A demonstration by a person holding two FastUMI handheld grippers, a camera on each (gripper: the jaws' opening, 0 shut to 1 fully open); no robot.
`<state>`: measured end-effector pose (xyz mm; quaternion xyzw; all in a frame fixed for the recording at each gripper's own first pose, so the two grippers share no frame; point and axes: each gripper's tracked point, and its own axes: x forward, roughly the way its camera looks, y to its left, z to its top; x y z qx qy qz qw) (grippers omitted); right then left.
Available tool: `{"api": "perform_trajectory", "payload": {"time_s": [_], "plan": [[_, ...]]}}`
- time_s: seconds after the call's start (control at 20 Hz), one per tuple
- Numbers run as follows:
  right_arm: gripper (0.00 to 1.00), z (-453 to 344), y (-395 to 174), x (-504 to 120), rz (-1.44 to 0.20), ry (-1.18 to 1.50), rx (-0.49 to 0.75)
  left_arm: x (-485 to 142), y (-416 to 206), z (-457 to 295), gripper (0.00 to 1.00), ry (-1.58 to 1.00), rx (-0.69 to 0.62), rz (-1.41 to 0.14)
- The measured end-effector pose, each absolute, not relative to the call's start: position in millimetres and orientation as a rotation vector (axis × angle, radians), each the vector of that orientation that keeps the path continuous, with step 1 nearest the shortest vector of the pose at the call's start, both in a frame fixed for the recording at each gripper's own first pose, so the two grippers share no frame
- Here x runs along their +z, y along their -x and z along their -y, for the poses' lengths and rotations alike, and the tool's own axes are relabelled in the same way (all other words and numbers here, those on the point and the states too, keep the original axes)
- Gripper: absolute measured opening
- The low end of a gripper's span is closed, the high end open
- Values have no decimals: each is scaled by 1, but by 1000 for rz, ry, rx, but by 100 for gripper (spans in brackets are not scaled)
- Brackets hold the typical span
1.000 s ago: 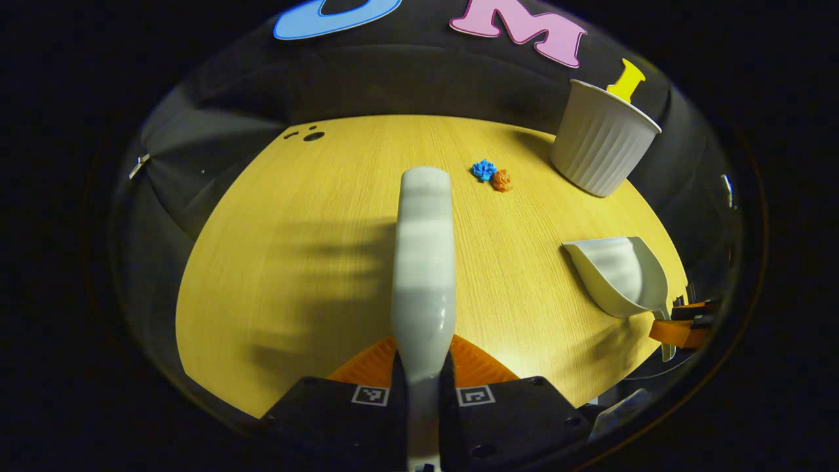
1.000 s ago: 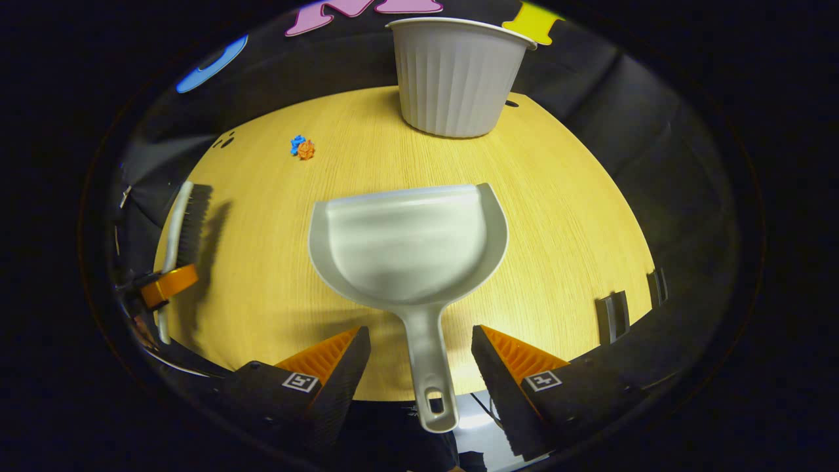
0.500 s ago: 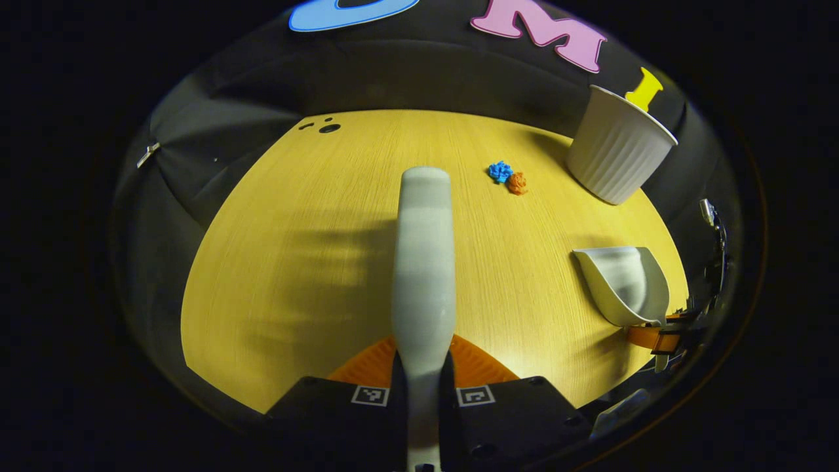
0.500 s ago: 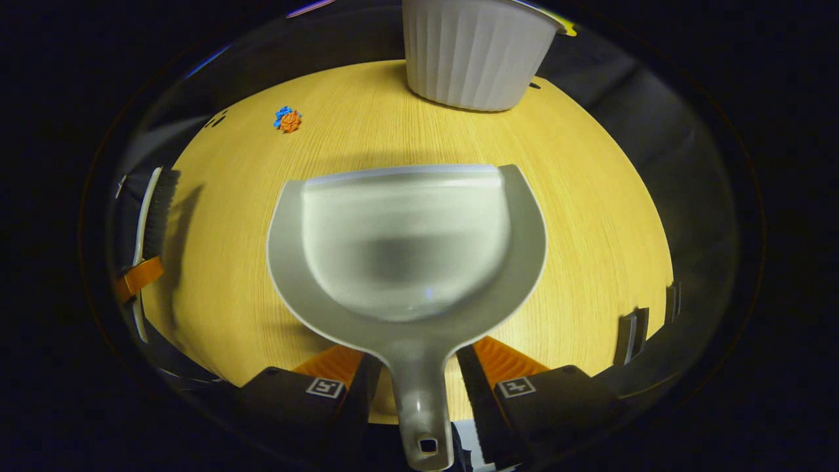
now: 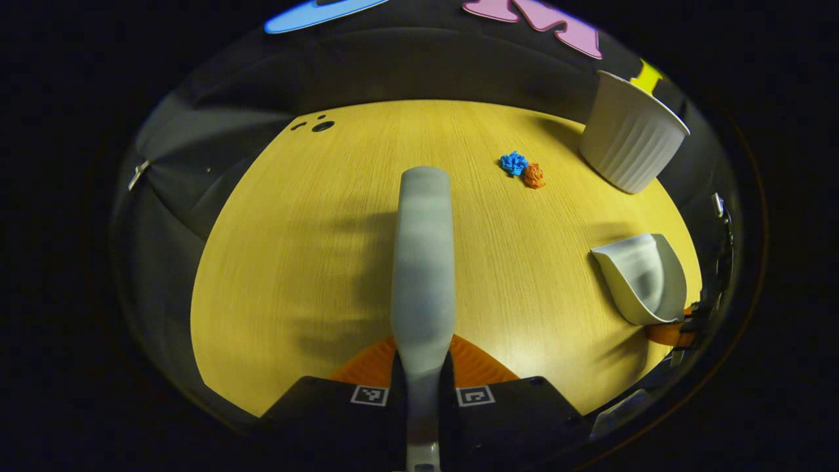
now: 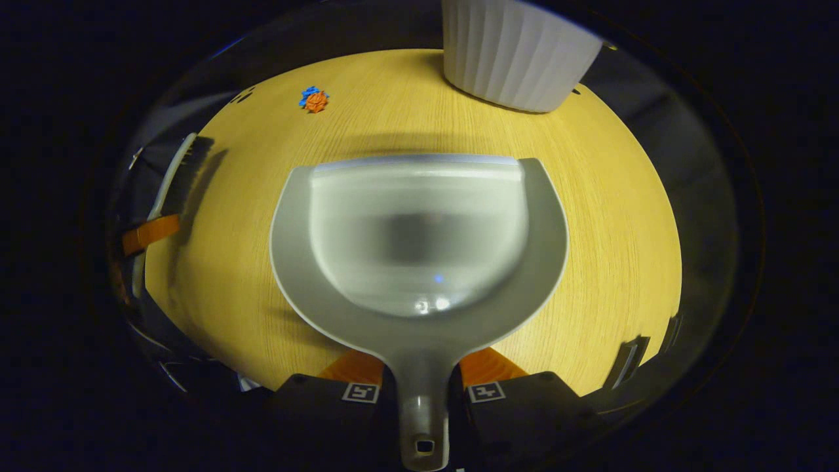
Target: Pick up the small broom and dustpan from the desktop, sweep the trash into the dustpan with the broom, and then empty the trash into the garbage bin.
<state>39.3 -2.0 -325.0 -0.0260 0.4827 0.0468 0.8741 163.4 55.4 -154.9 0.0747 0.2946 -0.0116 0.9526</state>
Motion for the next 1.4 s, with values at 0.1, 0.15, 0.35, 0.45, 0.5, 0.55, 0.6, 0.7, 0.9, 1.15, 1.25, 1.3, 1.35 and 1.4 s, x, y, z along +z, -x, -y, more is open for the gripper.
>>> {"api": "perform_trajectory", "payload": {"time_s": [0.1, 0.15, 0.35, 0.45, 0.5, 0.55, 0.6, 0.7, 0.9, 1.15, 1.25, 1.3, 1.35, 1.4], "plan": [[34, 6, -38, -324, -1005, 89, 124, -149, -181, -55, 23, -216, -57, -602], [34, 8, -39, -323, -1004, 101, 136, -145, -191, -55, 26, -247, -68, -601], [33, 15, -42, -312, -987, 157, 198, -128, -235, -47, 27, -320, -117, -599], [34, 20, -44, -308, -977, 200, 226, -119, -260, -39, 23, -335, -138, -604], [34, 21, -45, -307, -975, 212, 240, -115, -274, -33, 23, -354, -148, -604], [33, 20, -46, -305, -976, 216, 254, -110, -288, -28, 27, -380, -159, -602], [34, 21, -48, -303, -977, 216, 266, -105, -299, -24, 26, -414, -170, -605], [34, 24, -54, -298, -971, 228, 286, -98, -322, -17, 23, -496, -188, -612], [34, 28, -68, -296, -956, 283, 337, -86, -350, -3, 24, -660, -234, -628], [38, 33, -76, -302, -972, 343, 404, -90, -346, 38, 24, -751, -368, -661], [34, 34, -78, -302, -974, 362, 423, -95, -333, 52, 25, -748, -427, -687], [33, 35, -79, -302, -969, 372, 431, -101, -323, 58, 25, -733, -461, -705], [34, 35, -81, -303, -966, 375, 440, -108, -312, 67, 25, -709, -500, -721], [38, 36, -83, -303, -966, 379, 446, -114, -301, 78, 25, -691, -539, -740]]}}
